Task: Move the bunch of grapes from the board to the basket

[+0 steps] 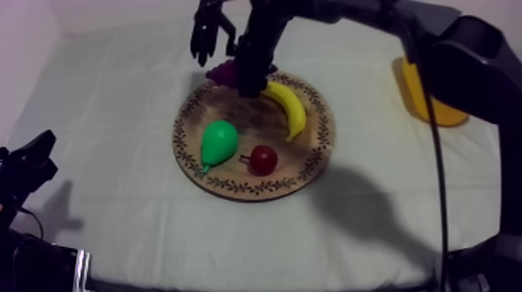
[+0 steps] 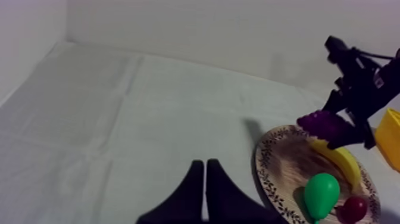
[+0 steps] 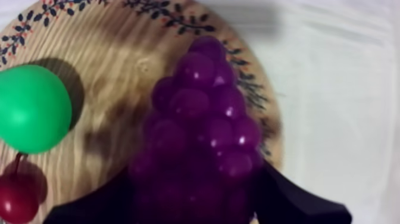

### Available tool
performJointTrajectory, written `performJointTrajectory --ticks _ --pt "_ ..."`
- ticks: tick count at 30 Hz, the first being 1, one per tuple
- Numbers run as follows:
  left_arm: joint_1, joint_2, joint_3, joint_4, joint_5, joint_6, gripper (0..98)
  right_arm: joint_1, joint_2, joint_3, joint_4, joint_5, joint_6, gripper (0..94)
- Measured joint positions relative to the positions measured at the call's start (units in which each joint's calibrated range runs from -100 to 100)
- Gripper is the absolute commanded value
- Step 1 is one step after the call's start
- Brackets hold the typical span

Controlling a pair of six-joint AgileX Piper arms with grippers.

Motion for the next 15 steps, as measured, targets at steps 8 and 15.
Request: performJointTrajectory --ticks 8,15 --pt "0.0 0.0 0.0 0.0 0.0 0.0 0.1 2.3 -12.3 6.8 2.3 -3.6 -2.7 39.5" --pt "0.0 0.0 0.0 0.0 0.0 0.0 0.1 4.7 -24.4 16.0 5.4 -9.3 -7.3 39.8"
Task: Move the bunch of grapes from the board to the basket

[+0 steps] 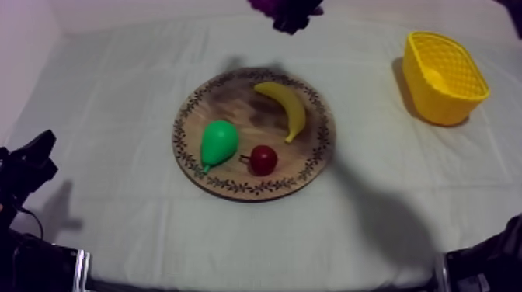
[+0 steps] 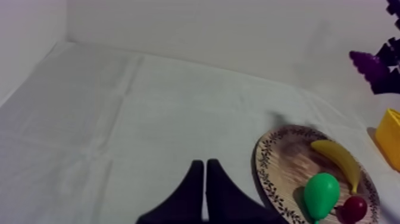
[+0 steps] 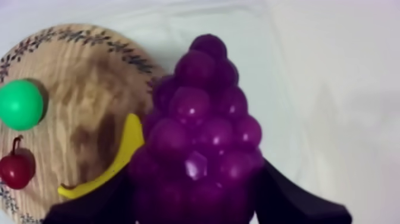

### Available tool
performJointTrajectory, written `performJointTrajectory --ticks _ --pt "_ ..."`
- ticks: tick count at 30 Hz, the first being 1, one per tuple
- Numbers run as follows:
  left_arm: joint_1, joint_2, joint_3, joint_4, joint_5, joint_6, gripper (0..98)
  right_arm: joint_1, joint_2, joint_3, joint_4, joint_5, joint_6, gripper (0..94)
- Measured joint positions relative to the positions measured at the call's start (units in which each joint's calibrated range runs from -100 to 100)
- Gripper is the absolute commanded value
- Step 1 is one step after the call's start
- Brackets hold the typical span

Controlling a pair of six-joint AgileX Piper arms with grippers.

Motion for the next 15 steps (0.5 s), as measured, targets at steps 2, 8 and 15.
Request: performJointTrajectory --ticks 2,8,15 --pt "0.0 0.0 0.0 0.0 0.0 0.0 0.1 0.7 -2.9 2.5 0.8 -1.2 -1.3 39.8" --pt "0.0 0.0 0.0 0.0 0.0 0.0 0.1 3.0 -11.1 9.9 2.6 -3.0 -5.8 39.9" --pt "0.0 0.0 0.0 0.0 0.0 0.0 0.1 7.7 -17.5 14.8 5.2 -5.8 -11.9 40.0"
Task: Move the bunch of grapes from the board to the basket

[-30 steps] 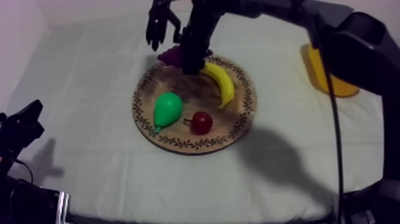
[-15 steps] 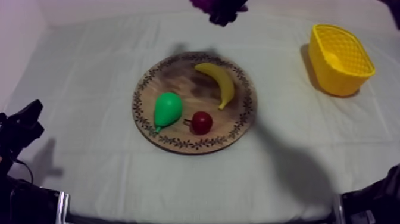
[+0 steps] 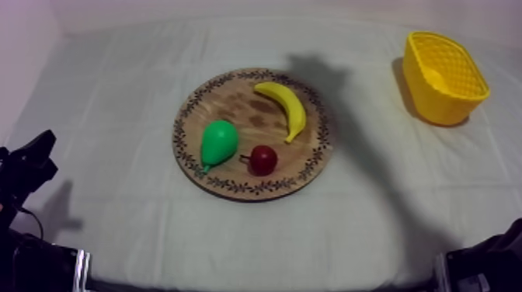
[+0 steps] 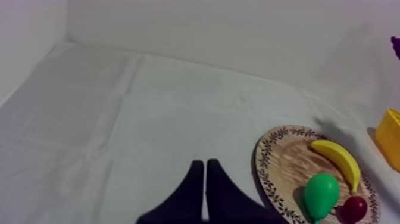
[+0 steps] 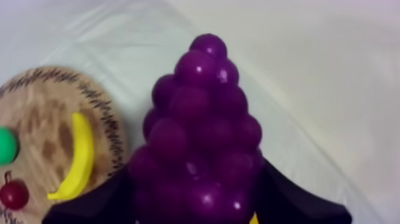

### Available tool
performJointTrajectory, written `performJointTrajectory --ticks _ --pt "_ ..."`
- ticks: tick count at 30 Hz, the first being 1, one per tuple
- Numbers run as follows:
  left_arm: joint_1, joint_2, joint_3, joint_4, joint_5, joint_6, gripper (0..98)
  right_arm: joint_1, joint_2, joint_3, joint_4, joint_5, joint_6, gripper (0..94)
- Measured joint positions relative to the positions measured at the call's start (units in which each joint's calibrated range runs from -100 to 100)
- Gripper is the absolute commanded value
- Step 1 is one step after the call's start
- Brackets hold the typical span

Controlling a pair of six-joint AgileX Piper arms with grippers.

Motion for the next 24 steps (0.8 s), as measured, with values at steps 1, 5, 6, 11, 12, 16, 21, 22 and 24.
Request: performJointTrajectory --ticks 1,5,6,11,12,16,21,22,24 --pt "0.0 0.0 0.0 0.0 0.0 0.0 0.1 0.9 -0.7 0.4 0.3 -0.4 -0.7 40.0" --pt "0.0 0.0 0.0 0.0 0.0 0.0 0.1 4.3 -2.6 2.2 2.0 -2.0 -3.6 40.1" --pt "0.0 0.0 0.0 0.0 0.0 0.0 0.1 5.0 -2.9 2.5 2.5 -2.5 -4.3 40.2" --pt "0.0 0.0 0.0 0.0 0.0 0.0 0.1 9.2 -4.0 5.7 5.1 -4.8 -8.5 40.0" --pt "0.0 0.0 0.0 0.0 0.0 0.0 0.1 9.8 -4.0 6.5 5.5 -4.9 -9.2 40.0" --pt "0.0 0.0 0.0 0.0 0.0 0.0 0.1 12.3 -4.2 8.9 6.7 -5.3 -11.6 39.9" --pt "0.0 0.0 0.0 0.0 0.0 0.0 0.1 15.4 -3.4 11.1 7.8 -6.3 -12.4 39.9" --pt "0.0 0.0 0.0 0.0 0.0 0.0 0.1 15.9 -3.1 11.6 8.0 -6.4 -12.5 39.9" --pt "0.0 0.0 0.0 0.0 0.0 0.0 0.1 16.9 -2.2 12.6 8.7 -6.9 -13.1 40.0"
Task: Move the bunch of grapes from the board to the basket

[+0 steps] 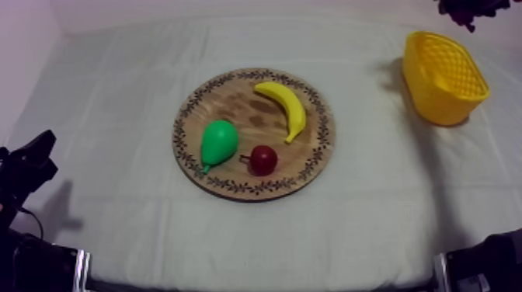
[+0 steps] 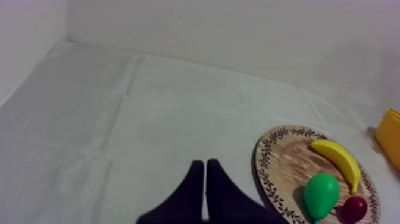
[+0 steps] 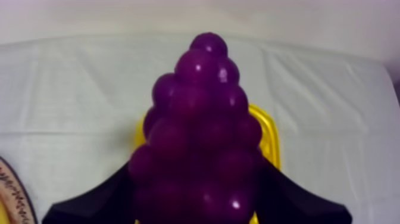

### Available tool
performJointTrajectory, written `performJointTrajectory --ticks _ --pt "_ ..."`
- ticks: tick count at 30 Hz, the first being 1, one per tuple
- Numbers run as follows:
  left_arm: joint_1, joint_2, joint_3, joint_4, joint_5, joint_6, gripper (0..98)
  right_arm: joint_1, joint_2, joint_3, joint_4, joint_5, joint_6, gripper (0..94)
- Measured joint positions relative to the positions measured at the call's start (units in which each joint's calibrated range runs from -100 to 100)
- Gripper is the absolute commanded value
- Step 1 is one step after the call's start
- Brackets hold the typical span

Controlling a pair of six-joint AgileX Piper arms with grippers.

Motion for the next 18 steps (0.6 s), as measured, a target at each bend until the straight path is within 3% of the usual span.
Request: performJointTrajectory --ticks 9,18 --pt "0.0 0.0 0.0 0.0 0.0 0.0 0.1 3.0 6.1 1.3 0.3 -0.7 0.0 40.8" --pt "0.0 0.0 0.0 0.0 0.0 0.0 0.1 4.4 12.5 2.4 -2.3 -1.9 3.3 44.3"
